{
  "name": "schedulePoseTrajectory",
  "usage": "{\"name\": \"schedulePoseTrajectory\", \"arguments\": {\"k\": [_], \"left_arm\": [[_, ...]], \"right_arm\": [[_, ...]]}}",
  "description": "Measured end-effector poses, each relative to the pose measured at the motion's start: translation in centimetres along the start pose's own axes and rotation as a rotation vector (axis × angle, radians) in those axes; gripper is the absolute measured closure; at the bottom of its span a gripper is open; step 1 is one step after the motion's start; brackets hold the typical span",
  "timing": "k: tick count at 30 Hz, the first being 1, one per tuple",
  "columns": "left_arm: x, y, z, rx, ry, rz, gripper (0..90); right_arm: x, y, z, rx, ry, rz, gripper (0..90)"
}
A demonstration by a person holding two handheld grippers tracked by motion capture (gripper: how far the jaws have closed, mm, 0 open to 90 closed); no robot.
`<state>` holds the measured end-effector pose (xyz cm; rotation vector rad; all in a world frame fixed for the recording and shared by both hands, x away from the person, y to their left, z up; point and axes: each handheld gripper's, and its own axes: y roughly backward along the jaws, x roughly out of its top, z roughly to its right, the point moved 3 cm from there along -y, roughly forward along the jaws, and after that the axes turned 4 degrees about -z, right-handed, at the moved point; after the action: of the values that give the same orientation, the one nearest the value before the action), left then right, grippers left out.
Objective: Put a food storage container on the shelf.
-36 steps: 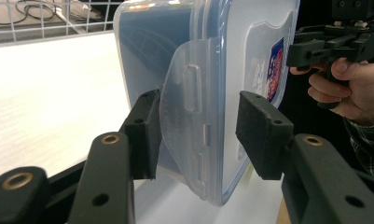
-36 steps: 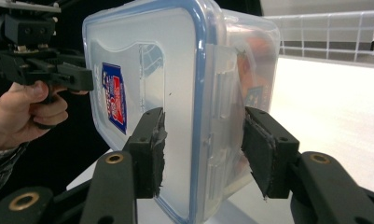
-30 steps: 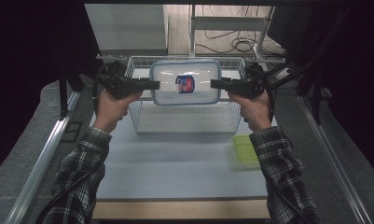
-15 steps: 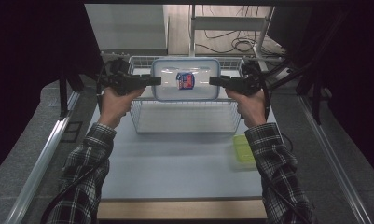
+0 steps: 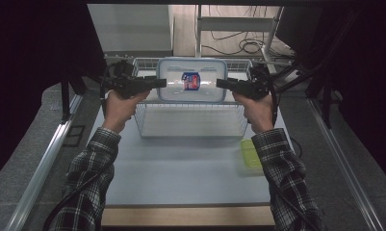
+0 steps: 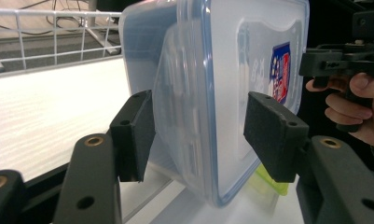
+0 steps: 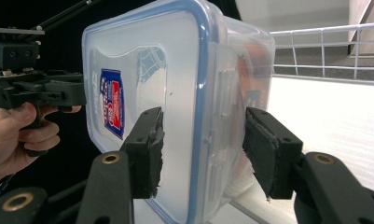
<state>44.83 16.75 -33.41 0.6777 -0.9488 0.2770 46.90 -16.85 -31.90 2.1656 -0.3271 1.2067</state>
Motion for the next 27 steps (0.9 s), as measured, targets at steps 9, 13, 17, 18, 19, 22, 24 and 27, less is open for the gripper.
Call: {"name": "schedulePoseTrajectory", "arguments": {"k": [9, 13, 17, 18, 19, 22, 24, 27], "left_arm": [[-0.2, -0.5, -0.1, 0.010, 0.001, -0.019, 43.3], [-0.3, -0.6, -0.3, 0.033, -0.002, -0.033, 41.6], [-0.5, -1.2, -0.3, 0.051, -0.006, -0.060, 42.2], [-0.6, -1.4, -0.4, 0.055, -0.015, -0.074, 44.1], [-0.7, -1.6, -0.4, 0.031, -0.013, -0.075, 48.0], [-0.8, -2.1, -0.1, 0.046, -0.042, -0.107, 47.9], [-0.8, -2.4, 0.0, 0.044, -0.047, -0.112, 46.7], [-0.7, -2.2, -0.2, 0.051, -0.047, -0.100, 45.3]], "right_arm": [[0.1, -0.1, 0.0, -0.014, 0.005, -0.006, 47.5], [0.1, 0.0, 0.0, -0.039, 0.016, -0.008, 47.9], [-0.1, -0.3, 0.1, -0.086, 0.030, -0.036, 48.6], [-0.1, -0.3, 0.2, -0.097, 0.031, -0.032, 49.7], [0.0, -0.1, 0.3, -0.080, 0.015, 0.004, 52.3], [0.0, -0.5, 0.3, -0.129, 0.060, -0.057, 51.9], [-0.1, -0.8, 0.1, -0.153, 0.085, -0.069, 52.1], [-0.2, -0.9, 0.0, -0.159, 0.096, -0.063, 54.8]]}}
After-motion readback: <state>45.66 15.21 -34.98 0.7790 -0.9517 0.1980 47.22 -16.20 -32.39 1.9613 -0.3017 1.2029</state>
